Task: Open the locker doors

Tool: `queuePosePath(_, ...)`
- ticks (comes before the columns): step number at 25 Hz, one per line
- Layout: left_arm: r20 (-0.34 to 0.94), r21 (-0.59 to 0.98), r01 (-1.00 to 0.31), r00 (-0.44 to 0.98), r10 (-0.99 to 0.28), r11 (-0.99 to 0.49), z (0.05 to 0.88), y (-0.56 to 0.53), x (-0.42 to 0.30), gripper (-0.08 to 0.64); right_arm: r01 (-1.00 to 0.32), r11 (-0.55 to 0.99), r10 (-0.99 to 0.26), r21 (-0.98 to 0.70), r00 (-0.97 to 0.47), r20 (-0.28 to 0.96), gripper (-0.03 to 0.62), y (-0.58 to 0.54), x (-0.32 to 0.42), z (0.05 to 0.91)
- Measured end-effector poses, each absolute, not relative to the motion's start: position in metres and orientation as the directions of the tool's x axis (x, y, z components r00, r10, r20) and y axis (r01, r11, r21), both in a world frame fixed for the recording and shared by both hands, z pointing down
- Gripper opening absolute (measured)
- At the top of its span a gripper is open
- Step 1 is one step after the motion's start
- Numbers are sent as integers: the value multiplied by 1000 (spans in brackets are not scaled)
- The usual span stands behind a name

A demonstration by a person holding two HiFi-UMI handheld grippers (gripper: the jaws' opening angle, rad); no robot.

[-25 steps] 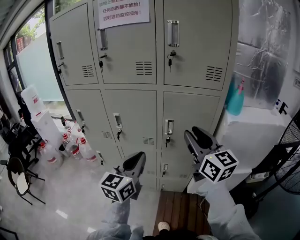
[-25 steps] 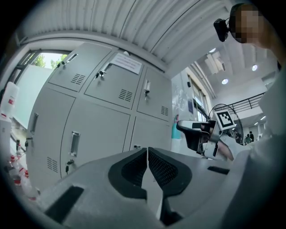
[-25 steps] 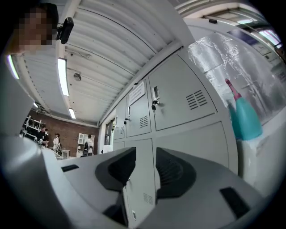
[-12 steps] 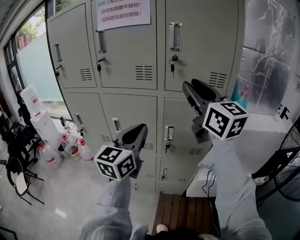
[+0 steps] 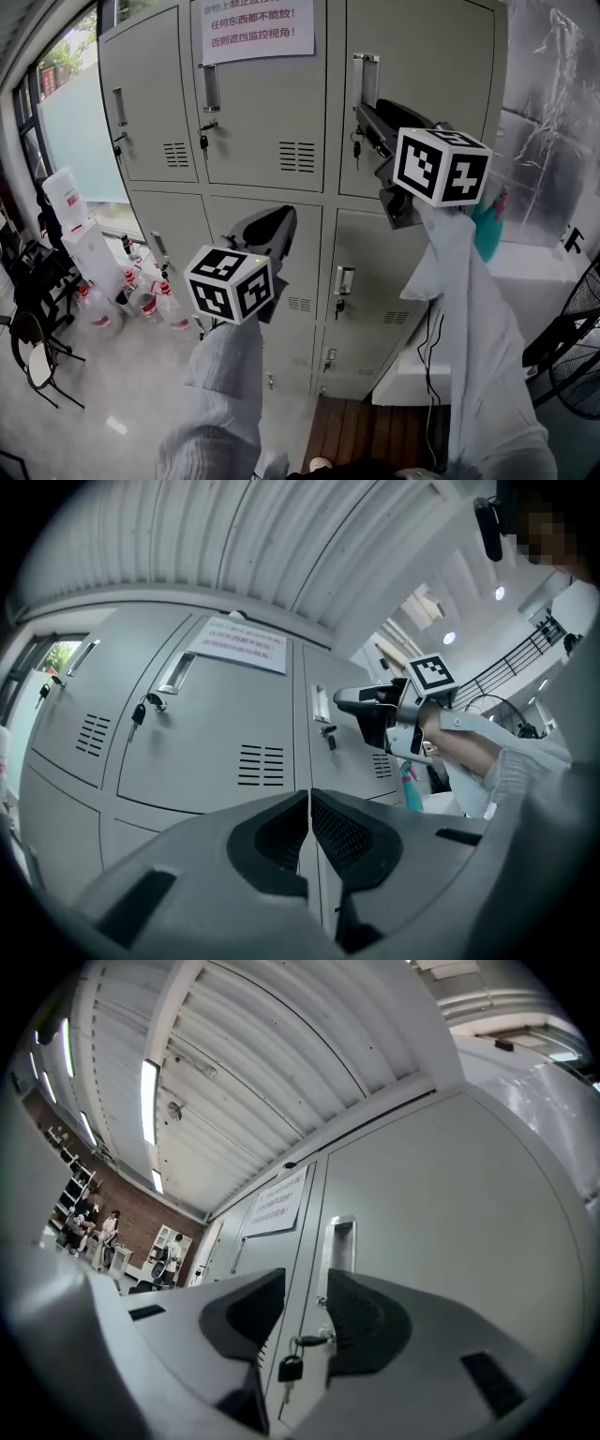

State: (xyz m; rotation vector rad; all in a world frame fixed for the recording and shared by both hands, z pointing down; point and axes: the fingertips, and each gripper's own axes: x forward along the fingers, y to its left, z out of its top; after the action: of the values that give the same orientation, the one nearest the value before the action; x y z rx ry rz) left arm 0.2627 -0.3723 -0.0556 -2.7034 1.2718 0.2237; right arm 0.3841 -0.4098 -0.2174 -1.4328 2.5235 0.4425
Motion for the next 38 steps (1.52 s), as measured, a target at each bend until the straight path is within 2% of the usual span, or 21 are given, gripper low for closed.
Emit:
queuePosePath(18,-179,-94,-800,600,-780,-593,-67,-416,249,15,-921,368,-871,130,-390,-298,130,-456,368,-241)
queuePosePath(24,-190,-101,-793,608,-771,-601,-70,-408,248,15,-924,344,-875,167,-380,-298,130,-456,367,-241)
queuePosePath(38,-178,-107,-785,618,-766,-610,-66,-367,242,15,-918,367,-866,149,-396,-305,130,-404,362,-241)
